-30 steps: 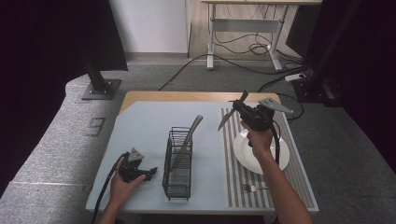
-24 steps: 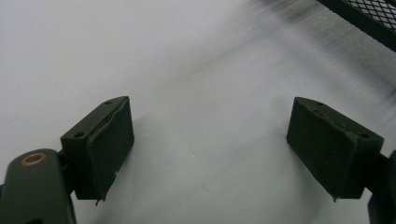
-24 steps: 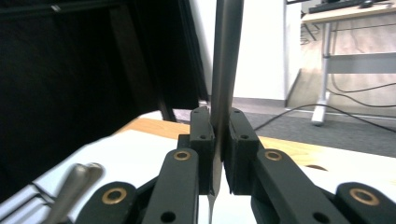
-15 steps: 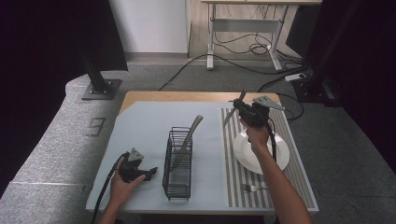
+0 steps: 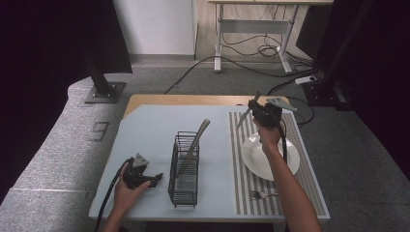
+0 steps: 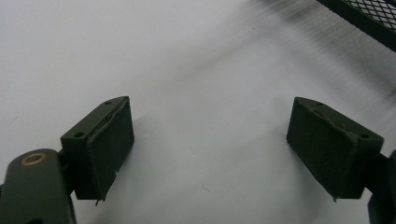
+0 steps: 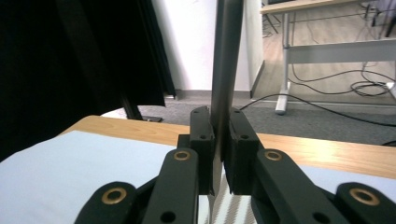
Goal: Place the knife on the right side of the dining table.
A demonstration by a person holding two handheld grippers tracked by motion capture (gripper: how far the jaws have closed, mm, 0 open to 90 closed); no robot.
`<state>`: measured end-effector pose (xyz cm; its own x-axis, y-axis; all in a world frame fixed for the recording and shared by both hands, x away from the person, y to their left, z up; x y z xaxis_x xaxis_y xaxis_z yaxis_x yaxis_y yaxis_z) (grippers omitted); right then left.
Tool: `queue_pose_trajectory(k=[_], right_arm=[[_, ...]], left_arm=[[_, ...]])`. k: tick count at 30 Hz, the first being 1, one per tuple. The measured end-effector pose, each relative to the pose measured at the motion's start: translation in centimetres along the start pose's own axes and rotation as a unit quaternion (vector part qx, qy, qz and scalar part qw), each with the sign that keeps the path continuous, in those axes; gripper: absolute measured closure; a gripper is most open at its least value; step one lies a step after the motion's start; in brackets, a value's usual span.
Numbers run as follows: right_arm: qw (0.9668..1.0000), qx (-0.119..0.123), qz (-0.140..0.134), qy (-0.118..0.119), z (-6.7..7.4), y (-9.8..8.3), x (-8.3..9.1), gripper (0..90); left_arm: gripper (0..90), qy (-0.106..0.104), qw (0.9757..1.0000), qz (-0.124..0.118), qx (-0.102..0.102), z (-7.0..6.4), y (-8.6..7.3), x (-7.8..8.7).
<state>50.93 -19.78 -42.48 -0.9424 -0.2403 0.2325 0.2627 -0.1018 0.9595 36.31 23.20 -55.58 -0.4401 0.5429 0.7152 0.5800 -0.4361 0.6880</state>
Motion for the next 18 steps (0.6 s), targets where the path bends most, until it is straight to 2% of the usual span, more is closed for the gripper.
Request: queue_pose_trajectory(k=[12, 18], right_arm=[[0.9998, -0.014, 0.007, -0.015, -1.3, -1.3, -2.3, 83.0], [0.9997, -0.022, 0.006, -0.009, -1.6, -1.5, -2.4, 82.5]], left_arm=[[14.1, 0.000, 1.0000, 0.000, 0.000, 0.0, 0.0, 0.0], [14.1, 0.000, 1.0000, 0.000, 0.000, 0.0, 0.0, 0.0]])
Point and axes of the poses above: each handheld gripper's, and its own axes: x roughly backward along the jaws, y roughly out of its top, z roughly to its left, the point moved 4 cm from there along -x, roughly forward along the jaws, and after that the axes turned 10 degrees about -y, right-handed, at the moved point
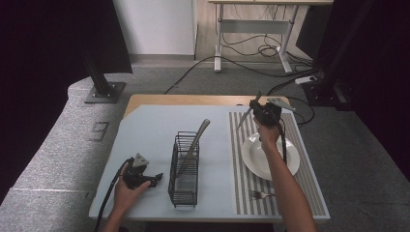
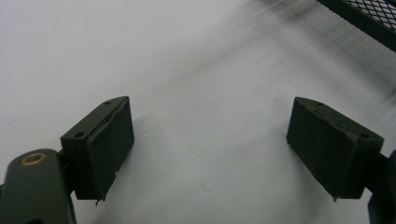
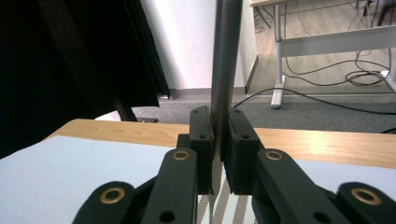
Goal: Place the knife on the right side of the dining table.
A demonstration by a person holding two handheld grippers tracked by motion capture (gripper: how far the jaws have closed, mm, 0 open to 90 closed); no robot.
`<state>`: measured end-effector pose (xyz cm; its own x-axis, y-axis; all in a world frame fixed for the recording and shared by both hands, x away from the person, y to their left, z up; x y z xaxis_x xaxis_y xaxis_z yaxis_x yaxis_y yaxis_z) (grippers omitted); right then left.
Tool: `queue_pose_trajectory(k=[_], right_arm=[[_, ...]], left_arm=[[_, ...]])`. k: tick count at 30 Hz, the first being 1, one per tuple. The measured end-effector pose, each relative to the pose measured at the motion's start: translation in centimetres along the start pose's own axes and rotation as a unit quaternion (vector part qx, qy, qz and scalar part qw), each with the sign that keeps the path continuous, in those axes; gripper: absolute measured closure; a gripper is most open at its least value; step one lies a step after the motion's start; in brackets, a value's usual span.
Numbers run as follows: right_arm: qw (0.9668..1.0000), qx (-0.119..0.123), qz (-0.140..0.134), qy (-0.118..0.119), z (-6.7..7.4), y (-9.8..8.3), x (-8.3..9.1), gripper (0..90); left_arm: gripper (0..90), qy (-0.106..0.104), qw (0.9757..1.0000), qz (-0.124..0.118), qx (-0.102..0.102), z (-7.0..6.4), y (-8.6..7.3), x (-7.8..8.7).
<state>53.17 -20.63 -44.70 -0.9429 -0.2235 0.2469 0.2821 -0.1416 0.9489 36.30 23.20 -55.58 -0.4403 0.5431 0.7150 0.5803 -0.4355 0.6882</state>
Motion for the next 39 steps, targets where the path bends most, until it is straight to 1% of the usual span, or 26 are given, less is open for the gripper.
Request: queue_pose_trajectory(k=[3, 4, 7, 12, 15, 18, 20, 23, 26, 27, 31, 39], right_arm=[[0.9999, -0.003, 0.004, 0.013, 0.1, -0.1, 0.1, 81.7], [0.9999, -0.002, 0.005, 0.013, 0.1, -0.1, 0.1, 81.8], [0.9999, -0.001, 0.007, 0.014, 0.2, -0.1, 0.1, 81.7], [0.9997, 0.004, 0.022, 0.009, 0.1, -0.7, -0.3, 81.6], [0.9998, 0.000, 0.021, 0.003, -0.2, -0.7, -0.5, 81.6], [0.9998, -0.003, 0.019, -0.005, -0.7, -0.7, -0.7, 81.5], [0.9997, -0.011, 0.020, -0.007, -1.1, -0.8, -0.7, 81.3], [0.9996, -0.017, 0.021, -0.012, -1.7, -0.8, -0.8, 80.6], [0.9995, -0.019, 0.023, -0.009, -2.2, -0.9, -0.7, 80.0], [0.9995, -0.016, 0.023, -0.010, -2.3, -0.9, -0.7, 79.6], [0.9994, -0.015, 0.026, -0.019, -3.0, -1.0, -0.5, 77.8], [0.9986, -0.031, 0.032, -0.029, -4.6, -1.1, -0.4, 75.9]], left_arm=[[14.1, 0.000, 1.0000, 0.000, 0.000, 0.0, 0.0, 0.0], [14.1, 0.000, 1.0000, 0.000, 0.000, 0.0, 0.0, 0.0], [14.1, 0.000, 1.0000, 0.000, 0.000, 0.0, 0.0, 0.0], [14.1, 0.000, 1.0000, 0.000, -0.001, 0.0, 0.0, 0.0], [14.1, 0.000, 1.0000, 0.000, -0.001, 0.0, 0.0, 0.0], [14.1, 0.000, 1.0000, 0.000, -0.001, 0.0, 0.0, 0.0], [14.1, 0.000, 1.0000, 0.000, 0.000, 0.0, 0.0, 0.0], [14.1, 0.000, 1.0000, 0.000, 0.000, 0.0, 0.0, 0.0], [14.1, 0.000, 1.0000, 0.000, -0.001, 0.0, 0.0, 0.0], [14.1, 0.000, 1.0000, 0.000, -0.001, 0.0, 0.0, 0.0], [14.1, 0.000, 1.0000, 0.000, -0.001, 0.0, 0.0, 0.0], [14.1, 0.000, 1.0000, 0.000, -0.001, 0.0, 0.0, 0.0]])
Point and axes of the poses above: each handheld gripper's, and its own axes: x roughly backward along the jaws, y roughly out of its top, z roughly to its left, the point moved 4 cm from there along -x, roughly forward along the jaws, and after that the axes turned 10 degrees about -y, right-handed, at the moved point
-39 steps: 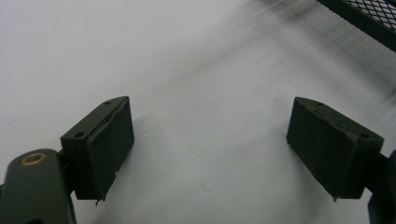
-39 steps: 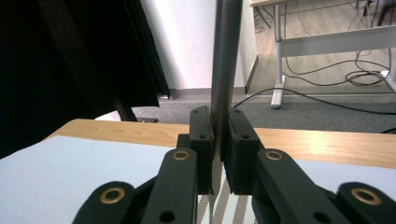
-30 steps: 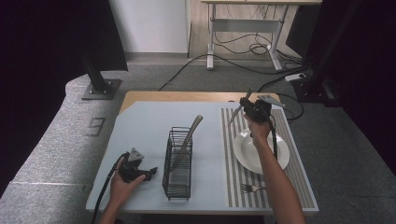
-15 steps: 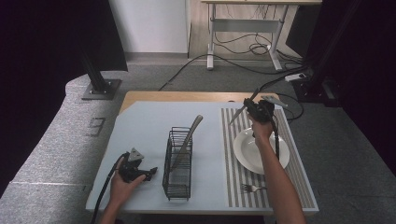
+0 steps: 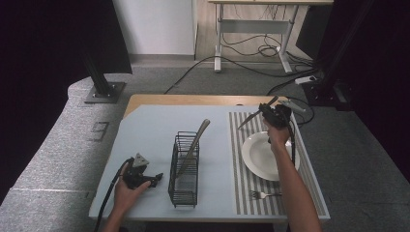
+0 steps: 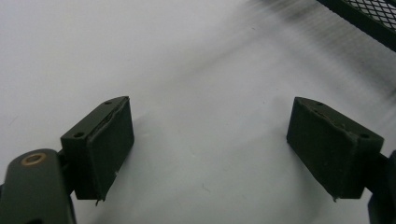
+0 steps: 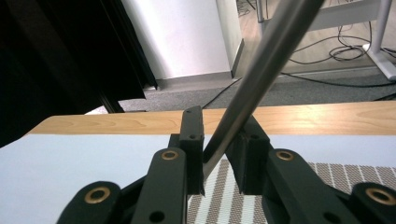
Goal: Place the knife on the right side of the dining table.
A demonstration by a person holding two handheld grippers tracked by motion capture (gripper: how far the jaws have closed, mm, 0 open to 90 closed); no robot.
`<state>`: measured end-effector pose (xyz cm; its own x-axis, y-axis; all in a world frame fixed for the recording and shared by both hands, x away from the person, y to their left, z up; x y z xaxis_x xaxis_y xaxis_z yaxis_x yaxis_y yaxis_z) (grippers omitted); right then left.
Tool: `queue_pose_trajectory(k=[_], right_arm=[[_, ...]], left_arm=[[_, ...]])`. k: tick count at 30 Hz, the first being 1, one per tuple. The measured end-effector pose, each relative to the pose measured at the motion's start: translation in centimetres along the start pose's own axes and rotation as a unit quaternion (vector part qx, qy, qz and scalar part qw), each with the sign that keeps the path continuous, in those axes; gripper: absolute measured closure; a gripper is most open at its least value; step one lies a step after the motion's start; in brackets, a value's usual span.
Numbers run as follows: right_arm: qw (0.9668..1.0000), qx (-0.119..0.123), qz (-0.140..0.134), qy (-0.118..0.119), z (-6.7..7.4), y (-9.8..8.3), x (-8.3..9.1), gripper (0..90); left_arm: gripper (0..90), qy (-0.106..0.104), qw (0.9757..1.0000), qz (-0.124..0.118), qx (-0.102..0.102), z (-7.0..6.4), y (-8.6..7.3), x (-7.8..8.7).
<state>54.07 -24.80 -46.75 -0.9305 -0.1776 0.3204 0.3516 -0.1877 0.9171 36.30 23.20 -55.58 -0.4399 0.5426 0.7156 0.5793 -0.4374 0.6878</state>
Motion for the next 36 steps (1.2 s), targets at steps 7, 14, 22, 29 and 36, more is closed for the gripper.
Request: queue_pose_trajectory(k=[7, 14, 22, 29, 36], right_arm=[[1.0000, -0.006, 0.006, -0.005, -0.9, -0.1, -0.3, 74.4], [0.9995, -0.024, 0.018, -0.007, -2.3, -0.3, -0.7, 72.4], [0.9990, -0.040, 0.022, -0.001, -3.5, -0.3, -0.6, 70.5], [0.9989, -0.043, 0.017, -0.003, -4.0, -0.2, -0.5, 70.4], [0.9985, -0.051, 0.016, -0.005, -4.5, -0.4, -0.5, 70.2]], left_arm=[[14.1, 0.000, 1.0000, 0.000, 0.000, 0.0, 0.0, 0.0], [14.1, 0.000, 1.0000, 0.000, 0.000, 0.0, 0.0, 0.0], [14.1, 0.000, 1.0000, 0.000, 0.000, 0.0, 0.0, 0.0], [14.1, 0.000, 1.0000, 0.000, 0.000, 0.0, 0.0, 0.0], [14.1, 0.000, 1.0000, 0.000, -0.001, 0.0, 0.0, 0.0]])
Point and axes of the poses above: each handheld gripper's, and its own axes: x roughly backward along the jaws, y roughly out of its top, z roughly to its left, the point moved 4 cm from there along -x, roughly forward along the jaws, and after that the axes turned 10 degrees about -y, right-handed, at the moved point
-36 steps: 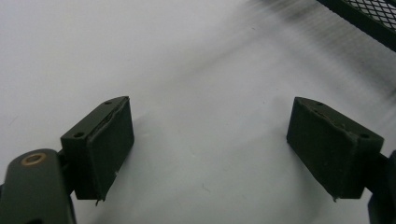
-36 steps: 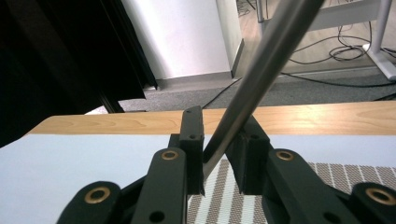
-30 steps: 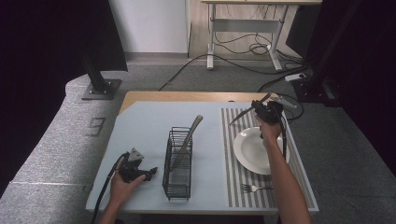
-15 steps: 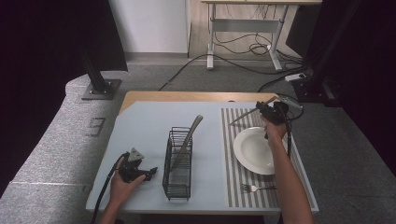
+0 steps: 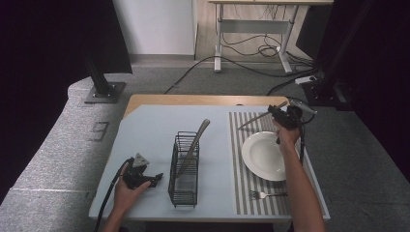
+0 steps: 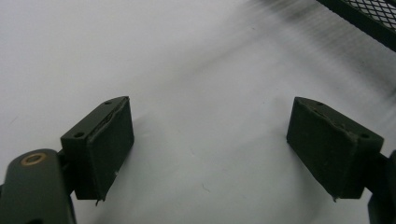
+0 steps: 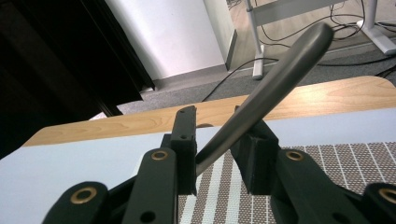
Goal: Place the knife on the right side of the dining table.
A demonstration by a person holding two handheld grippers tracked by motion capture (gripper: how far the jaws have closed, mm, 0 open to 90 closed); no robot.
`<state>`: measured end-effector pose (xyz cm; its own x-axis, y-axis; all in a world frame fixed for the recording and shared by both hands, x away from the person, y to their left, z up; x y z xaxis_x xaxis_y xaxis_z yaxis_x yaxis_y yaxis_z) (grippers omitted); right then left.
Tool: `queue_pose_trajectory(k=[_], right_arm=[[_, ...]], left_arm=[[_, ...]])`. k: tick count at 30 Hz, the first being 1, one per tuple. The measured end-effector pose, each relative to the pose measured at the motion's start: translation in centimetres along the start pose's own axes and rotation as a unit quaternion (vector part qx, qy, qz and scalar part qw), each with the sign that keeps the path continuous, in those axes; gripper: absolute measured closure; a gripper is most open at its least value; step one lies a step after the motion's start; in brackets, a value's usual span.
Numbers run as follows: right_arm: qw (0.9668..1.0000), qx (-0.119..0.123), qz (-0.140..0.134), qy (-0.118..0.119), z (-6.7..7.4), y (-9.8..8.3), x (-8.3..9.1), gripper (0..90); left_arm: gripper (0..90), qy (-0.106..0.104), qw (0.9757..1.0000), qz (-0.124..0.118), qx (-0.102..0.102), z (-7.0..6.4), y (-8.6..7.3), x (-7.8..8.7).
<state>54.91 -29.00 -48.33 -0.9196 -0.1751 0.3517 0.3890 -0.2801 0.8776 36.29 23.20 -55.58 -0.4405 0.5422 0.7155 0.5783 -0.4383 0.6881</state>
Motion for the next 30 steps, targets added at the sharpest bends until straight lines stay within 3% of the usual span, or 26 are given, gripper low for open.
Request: queue_pose_trajectory(k=[16, 30], right_arm=[[0.9999, -0.008, -0.012, -0.007, -0.8, 0.3, 0.1, 69.9], [0.9995, -0.029, 0.000, -0.013, -2.1, -0.4, 0.0, 68.8]], left_arm=[[14.1, 0.000, 1.0000, 0.000, 0.000, 0.0, 0.0, 0.0], [14.2, 0.000, 1.0000, 0.000, 0.000, 0.0, 0.0, 0.0]])
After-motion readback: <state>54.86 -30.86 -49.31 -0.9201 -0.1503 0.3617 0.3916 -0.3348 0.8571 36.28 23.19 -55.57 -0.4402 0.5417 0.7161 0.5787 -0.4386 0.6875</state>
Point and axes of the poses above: each handheld gripper's, and its own axes: x roughly backward along the jaws, y roughly out of its top, z roughly to its left, the point moved 4 cm from there along -x, roughly forward along the jaws, and after that the axes turned 10 degrees about -y, right-handed, at the moved point
